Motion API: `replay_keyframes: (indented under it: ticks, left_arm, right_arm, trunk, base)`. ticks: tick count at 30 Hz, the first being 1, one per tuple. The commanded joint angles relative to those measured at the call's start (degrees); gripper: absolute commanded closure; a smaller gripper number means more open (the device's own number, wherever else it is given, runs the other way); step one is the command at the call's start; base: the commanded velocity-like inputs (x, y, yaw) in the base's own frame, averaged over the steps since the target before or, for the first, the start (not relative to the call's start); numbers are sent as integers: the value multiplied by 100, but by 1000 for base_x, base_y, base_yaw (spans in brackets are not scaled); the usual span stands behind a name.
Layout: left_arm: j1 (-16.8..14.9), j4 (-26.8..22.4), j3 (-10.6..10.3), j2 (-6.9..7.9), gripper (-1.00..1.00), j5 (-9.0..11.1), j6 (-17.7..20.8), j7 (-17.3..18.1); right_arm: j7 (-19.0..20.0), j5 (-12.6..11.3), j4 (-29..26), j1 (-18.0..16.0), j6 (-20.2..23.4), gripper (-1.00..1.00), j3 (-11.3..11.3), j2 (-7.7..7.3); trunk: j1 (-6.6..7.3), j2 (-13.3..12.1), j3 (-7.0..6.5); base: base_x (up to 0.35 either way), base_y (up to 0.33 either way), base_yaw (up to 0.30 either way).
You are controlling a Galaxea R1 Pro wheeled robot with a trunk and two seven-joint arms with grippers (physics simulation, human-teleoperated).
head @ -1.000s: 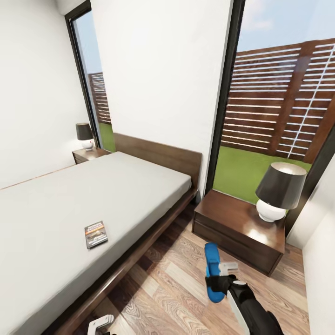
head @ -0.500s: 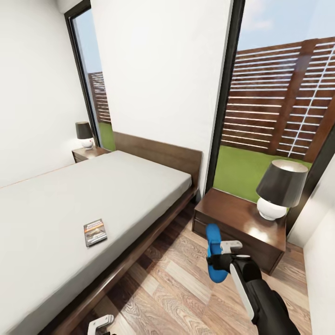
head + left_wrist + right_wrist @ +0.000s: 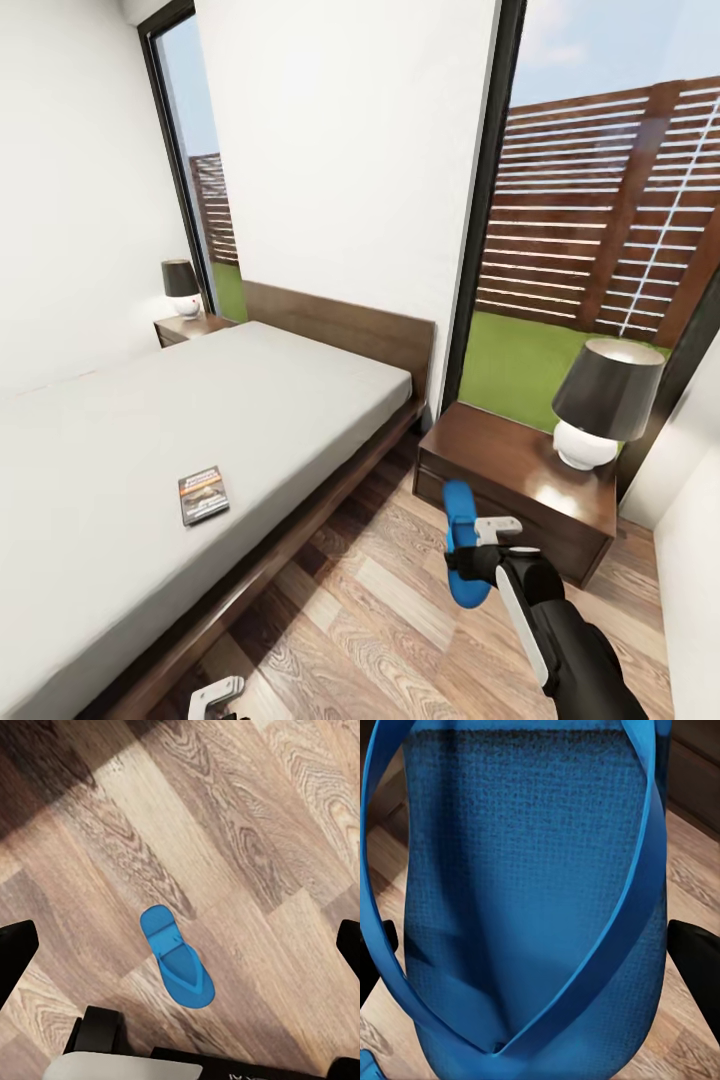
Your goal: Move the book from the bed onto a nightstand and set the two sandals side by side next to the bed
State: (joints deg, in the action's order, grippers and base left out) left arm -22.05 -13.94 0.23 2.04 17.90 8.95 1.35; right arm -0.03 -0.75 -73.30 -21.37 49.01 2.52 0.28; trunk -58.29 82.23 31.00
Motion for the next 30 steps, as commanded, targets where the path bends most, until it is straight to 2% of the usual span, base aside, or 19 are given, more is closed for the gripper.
replay_keyframes:
  ticks: [1, 17, 30]
  left_arm:
    - [-1, -10, 3, 3, -100, 34, 36, 14]
    - [-1, -4, -1, -1, -100, 23, 46, 14]
    - [-16, -4, 0, 7, -100, 16, 209, -88]
  right_arm:
    - [2, -6, -22, -4, 27, 100, 2, 6]
    - [21, -4, -119, -7, 14, 100, 1, -5]
    - [17, -4, -116, -7, 19, 100, 36, 5]
  trunk:
    - [-22, 45, 24]
    - [-374, 686, 326]
    - [-659, 1208, 566]
  base:
    - [0, 0, 0]
    - [0, 0, 0]
    - [0, 0, 0]
